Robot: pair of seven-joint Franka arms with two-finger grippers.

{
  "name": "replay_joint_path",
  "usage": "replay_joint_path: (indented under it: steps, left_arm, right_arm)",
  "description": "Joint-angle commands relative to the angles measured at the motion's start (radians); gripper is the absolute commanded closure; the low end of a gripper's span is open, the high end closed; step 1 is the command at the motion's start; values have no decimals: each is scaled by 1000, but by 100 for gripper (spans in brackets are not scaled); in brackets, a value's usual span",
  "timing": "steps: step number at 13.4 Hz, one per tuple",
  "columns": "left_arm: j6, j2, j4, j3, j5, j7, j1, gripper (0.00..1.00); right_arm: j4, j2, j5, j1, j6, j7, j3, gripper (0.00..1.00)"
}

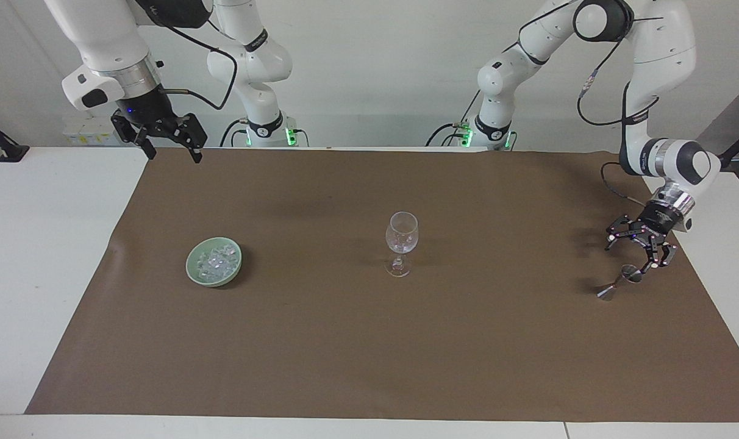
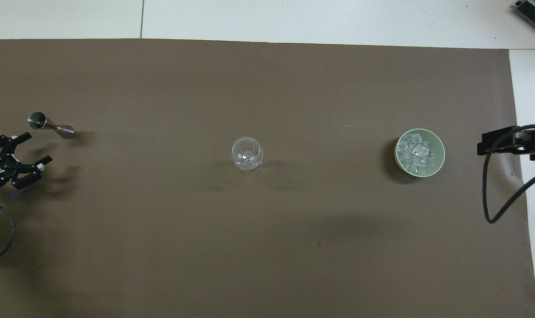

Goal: Pour wine and add ice with both arms
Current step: 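Move the left gripper forward to the silver jigger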

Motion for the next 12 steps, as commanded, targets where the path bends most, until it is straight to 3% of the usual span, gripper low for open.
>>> replay_joint_path:
  steps: [1,12]
  left_arm:
    - [15,-13,-35,3,-60,27,-27,0]
    - [11,37,-35,3,-193,68,-43,0]
  right_arm:
    - [-18,-19,20,-5,-7,-23,1,0]
    - [-18,-19,20,-5,-7,-23,1,0]
